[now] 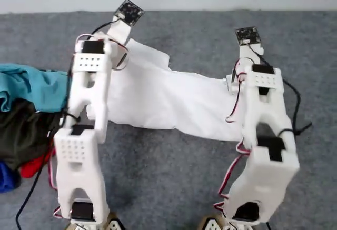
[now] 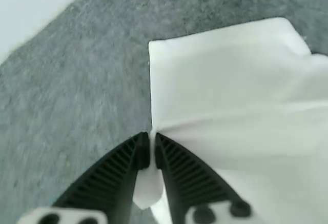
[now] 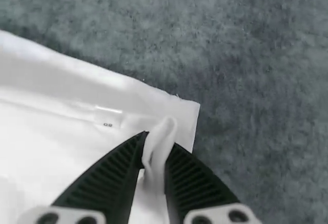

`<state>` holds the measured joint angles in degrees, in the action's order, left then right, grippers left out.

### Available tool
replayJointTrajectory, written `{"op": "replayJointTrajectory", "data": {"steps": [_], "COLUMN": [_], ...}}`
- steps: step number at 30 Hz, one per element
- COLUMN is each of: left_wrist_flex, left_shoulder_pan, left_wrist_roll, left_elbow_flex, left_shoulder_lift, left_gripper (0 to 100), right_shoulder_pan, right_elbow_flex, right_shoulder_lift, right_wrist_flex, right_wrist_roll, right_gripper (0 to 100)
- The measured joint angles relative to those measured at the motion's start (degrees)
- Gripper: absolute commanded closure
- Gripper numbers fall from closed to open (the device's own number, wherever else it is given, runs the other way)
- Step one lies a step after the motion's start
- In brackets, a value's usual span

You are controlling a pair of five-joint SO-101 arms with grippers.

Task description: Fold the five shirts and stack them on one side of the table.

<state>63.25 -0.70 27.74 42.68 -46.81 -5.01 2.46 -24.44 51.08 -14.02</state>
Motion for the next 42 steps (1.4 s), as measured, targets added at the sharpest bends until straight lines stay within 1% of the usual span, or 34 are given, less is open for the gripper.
{"op": "replayJointTrajectory", "data": {"steps": [4, 8, 12, 17, 21, 23, 26, 28, 33, 35, 39, 42], "left_wrist_flex": [0.62, 3.78, 4.48, 4.48, 4.57, 6.07, 9.41, 10.81, 10.90, 8.97, 2.64, 3.60], "left_shoulder_pan": [1.14, 1.23, 1.23, 1.23, 1.23, 1.23, 1.23, 1.14, 1.14, 1.32, 1.49, 1.23], "left_wrist_roll": [0.00, 0.00, 0.00, 0.00, 0.00, 0.00, 0.00, 0.00, 0.00, -2.02, -10.73, -14.95], "left_elbow_flex": [11.69, 22.95, 33.58, 42.20, 44.75, 44.84, 45.36, 45.36, 45.89, 47.91, 49.58, 49.58], "left_shoulder_lift": [-9.23, -17.05, -23.56, -30.24, -33.58, -33.76, -33.76, -33.76, -33.76, -33.76, -33.05, -29.89], "left_gripper": [98, 98, 98, 98, 98, 94, 87, 87, 88, 89, 89, 89], "right_shoulder_pan": [0.00, 0.00, 0.00, 0.00, 0.00, 0.00, 0.00, 0.00, 0.00, 0.00, -0.09, -0.09], "right_elbow_flex": [4.75, 8.62, 12.22, 14.24, 14.33, 14.33, 14.33, 14.33, 14.51, 14.51, 14.51, 14.51], "right_shoulder_lift": [-5.36, -7.91, -10.29, -12.40, -12.92, -12.92, -12.92, -12.84, -12.22, -10.99, -6.77, -2.29], "right_wrist_flex": [0.09, 0.00, 0.00, 0.00, 0.09, 1.14, 3.69, 5.19, 6.24, 6.51, 9.58, 15.30], "right_wrist_roll": [0.00, 0.00, 0.00, 0.00, 0.00, 0.00, -0.53, -1.23, -1.85, -1.85, -1.85, -2.64], "right_gripper": [98.8, 98.8, 98.8, 98.6, 97.5, 92.4, 81.6, 77.7, 77.3, 77.3, 77.4, 77.5]}}
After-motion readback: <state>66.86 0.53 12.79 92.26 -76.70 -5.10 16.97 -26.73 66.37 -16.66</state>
